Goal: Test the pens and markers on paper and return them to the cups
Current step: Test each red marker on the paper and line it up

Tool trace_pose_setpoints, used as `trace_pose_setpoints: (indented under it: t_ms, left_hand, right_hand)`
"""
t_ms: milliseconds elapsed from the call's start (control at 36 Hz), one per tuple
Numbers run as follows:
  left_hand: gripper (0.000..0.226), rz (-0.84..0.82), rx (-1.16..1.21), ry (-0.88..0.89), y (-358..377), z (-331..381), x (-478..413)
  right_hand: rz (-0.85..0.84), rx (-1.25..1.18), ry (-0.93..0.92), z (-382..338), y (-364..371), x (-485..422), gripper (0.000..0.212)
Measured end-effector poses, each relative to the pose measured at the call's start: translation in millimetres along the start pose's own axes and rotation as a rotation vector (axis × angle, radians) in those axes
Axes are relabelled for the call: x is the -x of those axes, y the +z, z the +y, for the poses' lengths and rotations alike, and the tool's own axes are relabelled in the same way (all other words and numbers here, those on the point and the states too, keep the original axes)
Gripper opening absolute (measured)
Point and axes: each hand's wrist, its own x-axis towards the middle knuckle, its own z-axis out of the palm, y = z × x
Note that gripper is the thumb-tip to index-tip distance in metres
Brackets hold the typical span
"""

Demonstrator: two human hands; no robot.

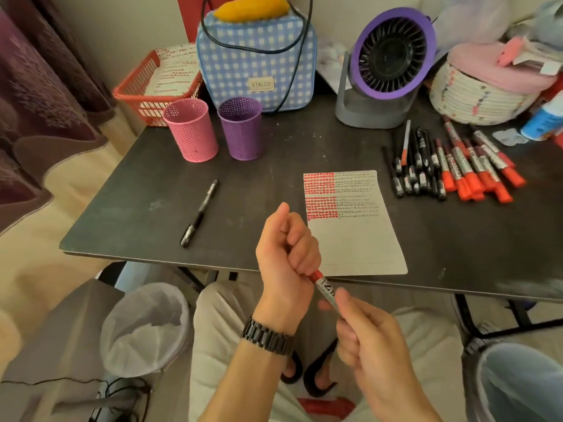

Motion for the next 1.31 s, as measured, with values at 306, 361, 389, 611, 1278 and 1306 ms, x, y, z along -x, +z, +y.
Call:
trace_pose_setpoints:
  t_ms: [306,361,389,611,1278,1306]
  left_hand:
    - [0.049,-0.115,0.027,0.016,1.0,1.7,9.3]
    - [0.049,-0.14,-0.029,0.014,0.3,6.5,5.7]
    - [0.048,-0.147,-0.078,0.007,-0.8,8.9,4.8]
    - [0.034,-0.346,-0.973,0.058,-27.6,30.1,13.7]
    - [0.017,0.403,-1.642,0.354,-154.3,162.7,-6.8]
    - [0.018,0.445,-1.64,0.326,-159.5,163.2,-10.5]
  right_hand:
    - [0.051,-0.02,-0.054,-3.8,9.6,18.0,0.048]
    - [0.03,0.006,-0.064,-5.8,10.0,15.1,0.048]
    - [0.017,0.025,-0.067,-7.4,9.0,12.9,0.048]
    - [-0.099,0.377,-0.208,-25.9,-15.6,-7.2,0.038]
    - [-0.193,1.145,-0.675,-43.3,98.7,-111.5,0.061]
    - [-0.17,1.223,-0.689,-37.9,104.8,-116.1,0.066]
